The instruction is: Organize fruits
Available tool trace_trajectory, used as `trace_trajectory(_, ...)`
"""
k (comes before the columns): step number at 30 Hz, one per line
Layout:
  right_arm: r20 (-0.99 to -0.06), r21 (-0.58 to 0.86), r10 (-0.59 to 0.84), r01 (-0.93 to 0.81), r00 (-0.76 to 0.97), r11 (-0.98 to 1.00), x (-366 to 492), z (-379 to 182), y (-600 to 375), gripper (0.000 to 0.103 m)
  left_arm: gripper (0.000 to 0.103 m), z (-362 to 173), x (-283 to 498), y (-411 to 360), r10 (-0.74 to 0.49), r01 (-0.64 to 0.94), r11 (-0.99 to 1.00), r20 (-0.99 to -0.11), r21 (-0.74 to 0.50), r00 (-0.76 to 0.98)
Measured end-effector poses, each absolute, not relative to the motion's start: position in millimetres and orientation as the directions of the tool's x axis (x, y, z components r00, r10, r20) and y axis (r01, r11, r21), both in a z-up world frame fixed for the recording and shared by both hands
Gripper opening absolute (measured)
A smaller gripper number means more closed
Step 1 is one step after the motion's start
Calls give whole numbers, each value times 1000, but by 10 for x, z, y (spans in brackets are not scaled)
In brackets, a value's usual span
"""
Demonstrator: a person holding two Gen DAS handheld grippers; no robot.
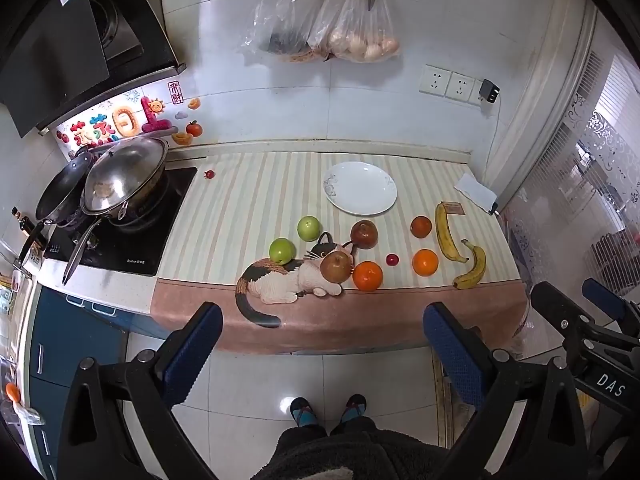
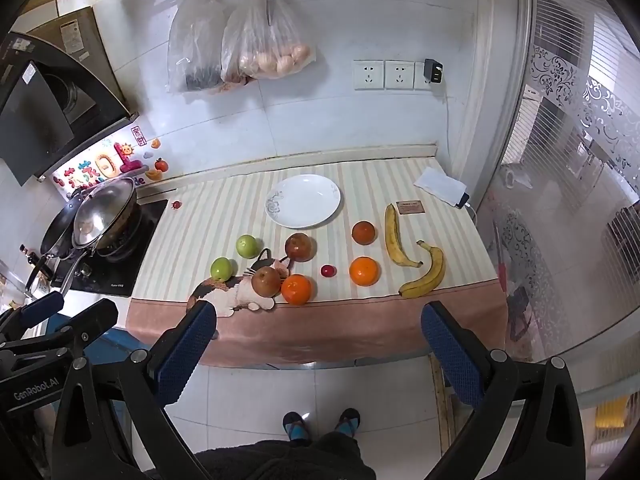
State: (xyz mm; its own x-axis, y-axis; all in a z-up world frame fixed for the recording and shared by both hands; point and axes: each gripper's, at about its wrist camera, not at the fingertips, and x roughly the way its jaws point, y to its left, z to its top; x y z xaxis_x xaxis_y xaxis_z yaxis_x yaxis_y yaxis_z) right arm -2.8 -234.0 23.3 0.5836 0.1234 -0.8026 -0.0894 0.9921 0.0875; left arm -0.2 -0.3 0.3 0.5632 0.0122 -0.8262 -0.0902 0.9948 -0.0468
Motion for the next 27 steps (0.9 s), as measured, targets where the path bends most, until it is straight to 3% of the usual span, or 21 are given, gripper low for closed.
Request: trace_trajectory(27,-805,80,118,-90,581,993,57,203,-2418,103,103,3,-3,-3,9,-88,995,-829,-49,560)
